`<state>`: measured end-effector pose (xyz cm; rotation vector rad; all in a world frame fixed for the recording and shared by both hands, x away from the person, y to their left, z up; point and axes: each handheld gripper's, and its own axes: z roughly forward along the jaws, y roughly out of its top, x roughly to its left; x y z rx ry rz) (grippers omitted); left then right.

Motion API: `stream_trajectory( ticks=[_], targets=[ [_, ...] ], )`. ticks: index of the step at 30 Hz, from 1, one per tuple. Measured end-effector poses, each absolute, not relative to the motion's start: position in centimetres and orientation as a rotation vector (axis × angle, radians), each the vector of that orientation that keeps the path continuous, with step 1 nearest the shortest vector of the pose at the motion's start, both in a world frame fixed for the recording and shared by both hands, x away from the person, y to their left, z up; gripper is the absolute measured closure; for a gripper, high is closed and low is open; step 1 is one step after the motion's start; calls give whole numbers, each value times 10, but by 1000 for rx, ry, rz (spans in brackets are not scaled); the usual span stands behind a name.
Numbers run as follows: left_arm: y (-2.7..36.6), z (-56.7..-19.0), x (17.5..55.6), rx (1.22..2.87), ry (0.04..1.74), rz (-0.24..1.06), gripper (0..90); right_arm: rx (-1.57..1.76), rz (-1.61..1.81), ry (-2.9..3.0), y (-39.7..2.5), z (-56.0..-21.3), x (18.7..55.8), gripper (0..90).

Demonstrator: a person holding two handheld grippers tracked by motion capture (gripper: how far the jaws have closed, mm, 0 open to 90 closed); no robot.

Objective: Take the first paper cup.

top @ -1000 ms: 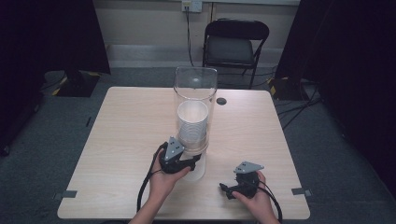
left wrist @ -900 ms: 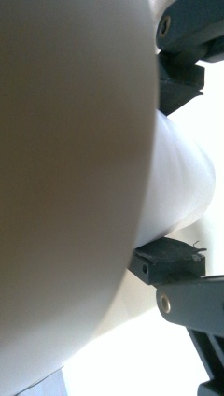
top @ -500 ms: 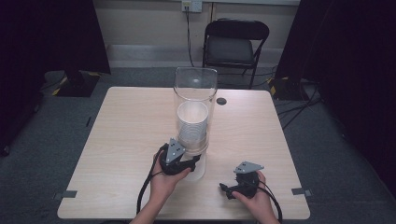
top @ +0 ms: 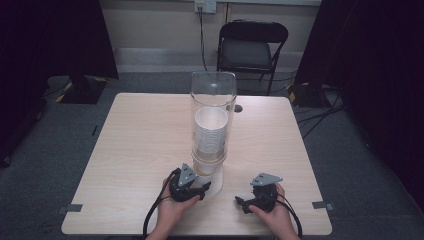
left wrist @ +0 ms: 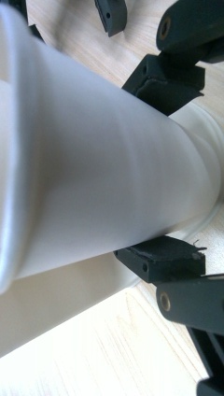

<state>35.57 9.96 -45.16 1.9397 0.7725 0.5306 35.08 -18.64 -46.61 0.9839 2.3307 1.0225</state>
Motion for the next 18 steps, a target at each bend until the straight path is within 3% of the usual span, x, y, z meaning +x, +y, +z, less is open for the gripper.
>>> stream_trajectory(
  ticks=[18],
  targets=[
    [130, -445, 342, 2029, 762, 540, 335, 981, 1024, 2332, -187, -466, 351, 36]
  ],
)
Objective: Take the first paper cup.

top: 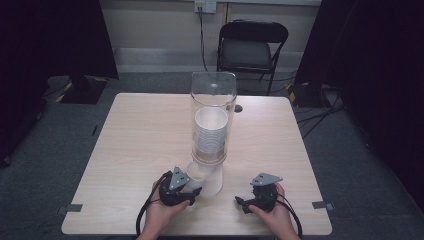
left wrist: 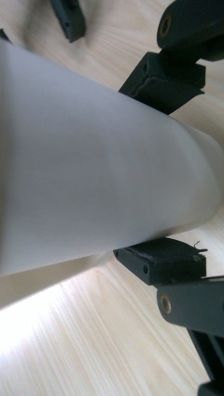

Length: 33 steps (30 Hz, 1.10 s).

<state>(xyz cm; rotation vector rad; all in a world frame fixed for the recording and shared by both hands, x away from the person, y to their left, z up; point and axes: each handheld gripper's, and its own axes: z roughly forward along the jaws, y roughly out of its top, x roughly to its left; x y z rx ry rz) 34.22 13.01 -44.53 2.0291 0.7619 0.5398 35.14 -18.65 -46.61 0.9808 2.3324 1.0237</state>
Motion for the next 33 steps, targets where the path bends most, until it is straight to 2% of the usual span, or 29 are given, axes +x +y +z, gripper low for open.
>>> stream_trajectory(
  ticks=[8, 15, 33],
  targets=[
    [158, -448, 342, 1992, 820, 549, 331, 980, 1022, 2333, -186, -466, 353, 32],
    [177, -454, 357, 1932, 908, 588, 328, 979, 1021, 2333, -186, -466, 353, 31],
    [182, -466, 375, 1901, 973, 601, 311, 981, 1020, 2332, -186, -466, 353, 31]
  ],
)
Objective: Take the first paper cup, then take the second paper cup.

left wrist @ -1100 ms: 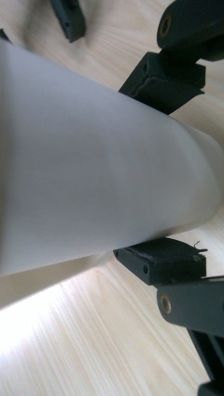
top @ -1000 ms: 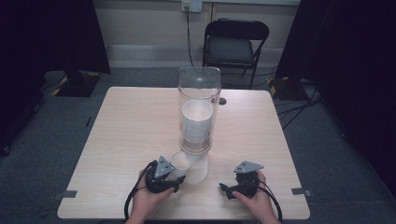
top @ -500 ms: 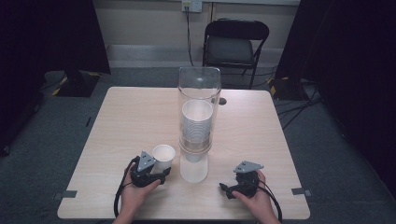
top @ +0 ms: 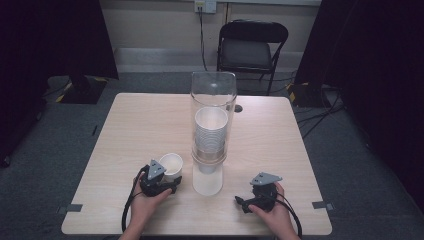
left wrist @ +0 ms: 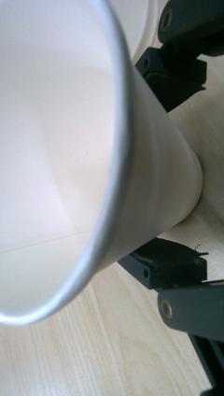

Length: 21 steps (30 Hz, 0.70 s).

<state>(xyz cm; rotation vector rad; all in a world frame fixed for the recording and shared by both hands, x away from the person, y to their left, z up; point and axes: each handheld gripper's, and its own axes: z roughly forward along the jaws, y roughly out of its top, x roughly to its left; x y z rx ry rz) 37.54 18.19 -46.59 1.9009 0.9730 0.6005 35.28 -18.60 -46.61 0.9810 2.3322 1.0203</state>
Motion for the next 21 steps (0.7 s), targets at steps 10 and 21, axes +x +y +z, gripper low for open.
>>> stream_trajectory(
  ticks=[10, 21],
  targets=[
    [190, -469, 368, 2029, 1053, 582, 191, 979, 1021, 2332, -186, -466, 353, 31],
    [218, -472, 359, 2071, 951, 533, 148, 978, 1017, 2331, -186, -466, 353, 31]
  ],
)
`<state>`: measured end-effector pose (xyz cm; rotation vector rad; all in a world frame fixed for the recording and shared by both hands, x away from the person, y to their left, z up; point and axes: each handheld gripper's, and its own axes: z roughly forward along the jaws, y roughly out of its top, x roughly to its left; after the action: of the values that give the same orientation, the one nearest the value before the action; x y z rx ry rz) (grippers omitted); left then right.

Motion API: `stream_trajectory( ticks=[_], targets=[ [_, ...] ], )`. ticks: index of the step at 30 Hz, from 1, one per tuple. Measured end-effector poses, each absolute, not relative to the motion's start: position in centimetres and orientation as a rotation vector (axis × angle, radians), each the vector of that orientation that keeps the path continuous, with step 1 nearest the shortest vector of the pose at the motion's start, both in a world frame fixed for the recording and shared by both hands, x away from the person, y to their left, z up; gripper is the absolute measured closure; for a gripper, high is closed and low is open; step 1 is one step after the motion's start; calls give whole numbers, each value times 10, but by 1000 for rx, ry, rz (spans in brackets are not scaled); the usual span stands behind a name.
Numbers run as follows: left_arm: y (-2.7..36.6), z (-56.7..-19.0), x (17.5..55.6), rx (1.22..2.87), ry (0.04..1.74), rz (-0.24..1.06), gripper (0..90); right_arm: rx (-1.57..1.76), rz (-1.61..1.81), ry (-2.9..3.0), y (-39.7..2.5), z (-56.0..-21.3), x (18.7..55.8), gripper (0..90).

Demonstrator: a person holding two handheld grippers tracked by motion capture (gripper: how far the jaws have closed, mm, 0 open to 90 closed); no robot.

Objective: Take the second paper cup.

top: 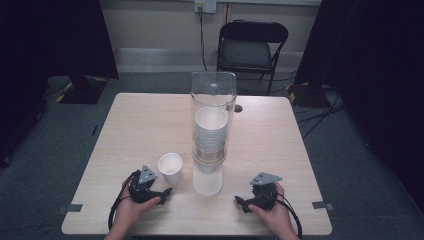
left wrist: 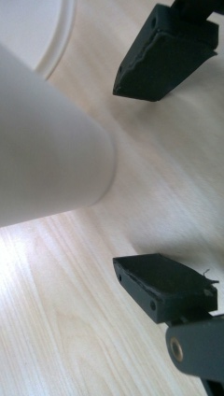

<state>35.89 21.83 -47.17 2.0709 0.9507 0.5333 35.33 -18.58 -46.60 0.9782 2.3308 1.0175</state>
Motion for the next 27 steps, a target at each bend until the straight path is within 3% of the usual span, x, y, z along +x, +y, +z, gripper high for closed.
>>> stream_trajectory(
  ticks=[9, 13, 15, 27],
  targets=[
    [226, -473, 354, 2072, 938, 516, 145, 975, 1031, 2332, -182, -466, 357, 45],
    [226, -473, 354, 2072, 937, 517, 144, 949, 1019, 2364, -182, -459, 359, 201],
    [226, -473, 354, 2072, 938, 516, 144, 941, 1018, 2373, -179, -456, 360, 151],
    [226, -473, 354, 2073, 937, 516, 143, 842, 1095, 2412, -151, -435, 362, 144]
  ],
)
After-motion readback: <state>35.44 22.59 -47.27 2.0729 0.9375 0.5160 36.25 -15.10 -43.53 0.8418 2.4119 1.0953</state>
